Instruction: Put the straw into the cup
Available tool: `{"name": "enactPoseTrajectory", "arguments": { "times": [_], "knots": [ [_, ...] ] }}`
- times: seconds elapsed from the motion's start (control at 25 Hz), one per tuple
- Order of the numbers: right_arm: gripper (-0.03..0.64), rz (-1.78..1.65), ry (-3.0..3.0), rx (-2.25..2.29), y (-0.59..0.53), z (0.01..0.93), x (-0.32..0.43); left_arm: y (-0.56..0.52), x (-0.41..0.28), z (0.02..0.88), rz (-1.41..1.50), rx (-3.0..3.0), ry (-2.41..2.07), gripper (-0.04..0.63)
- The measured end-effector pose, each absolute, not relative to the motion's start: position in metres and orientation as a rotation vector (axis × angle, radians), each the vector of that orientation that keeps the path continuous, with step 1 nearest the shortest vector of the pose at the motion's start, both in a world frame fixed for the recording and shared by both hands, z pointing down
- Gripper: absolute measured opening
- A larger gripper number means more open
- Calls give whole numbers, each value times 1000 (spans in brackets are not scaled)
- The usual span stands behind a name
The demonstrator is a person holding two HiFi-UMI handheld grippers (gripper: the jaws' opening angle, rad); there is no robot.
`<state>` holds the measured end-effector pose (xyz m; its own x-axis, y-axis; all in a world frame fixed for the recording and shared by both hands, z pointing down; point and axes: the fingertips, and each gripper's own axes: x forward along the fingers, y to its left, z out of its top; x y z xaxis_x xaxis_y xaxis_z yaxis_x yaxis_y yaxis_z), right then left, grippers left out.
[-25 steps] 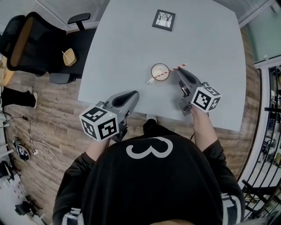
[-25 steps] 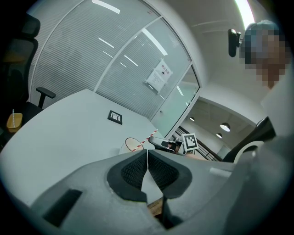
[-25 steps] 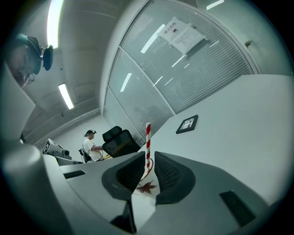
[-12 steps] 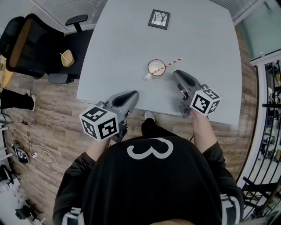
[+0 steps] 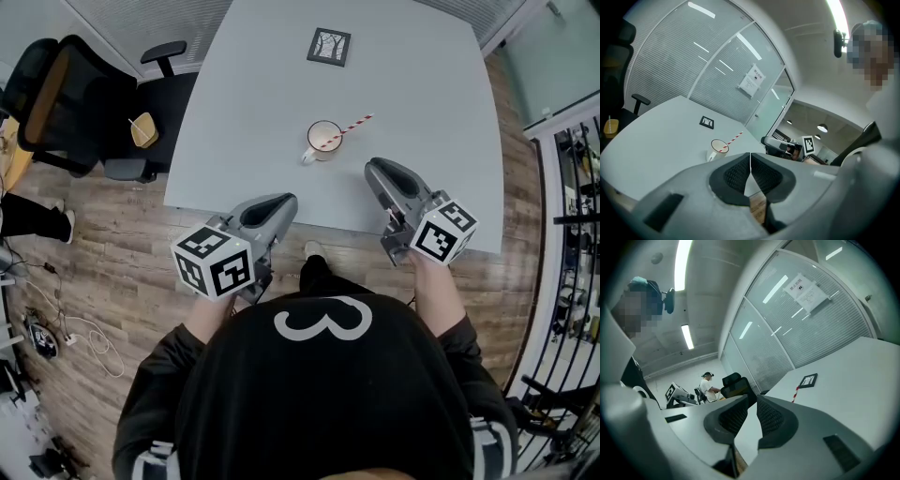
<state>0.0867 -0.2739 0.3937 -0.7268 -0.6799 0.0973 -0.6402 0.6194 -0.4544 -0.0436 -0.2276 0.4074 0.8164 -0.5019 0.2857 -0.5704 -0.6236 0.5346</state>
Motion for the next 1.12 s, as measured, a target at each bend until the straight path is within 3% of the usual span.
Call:
{"name": "enactPoseTrajectory", "arguments": {
  "times": [1.12],
  "knots": [
    [15, -544, 2859, -855, -100, 341, 32, -113, -50, 348, 89, 2558, -764, 20]
  ]
}}
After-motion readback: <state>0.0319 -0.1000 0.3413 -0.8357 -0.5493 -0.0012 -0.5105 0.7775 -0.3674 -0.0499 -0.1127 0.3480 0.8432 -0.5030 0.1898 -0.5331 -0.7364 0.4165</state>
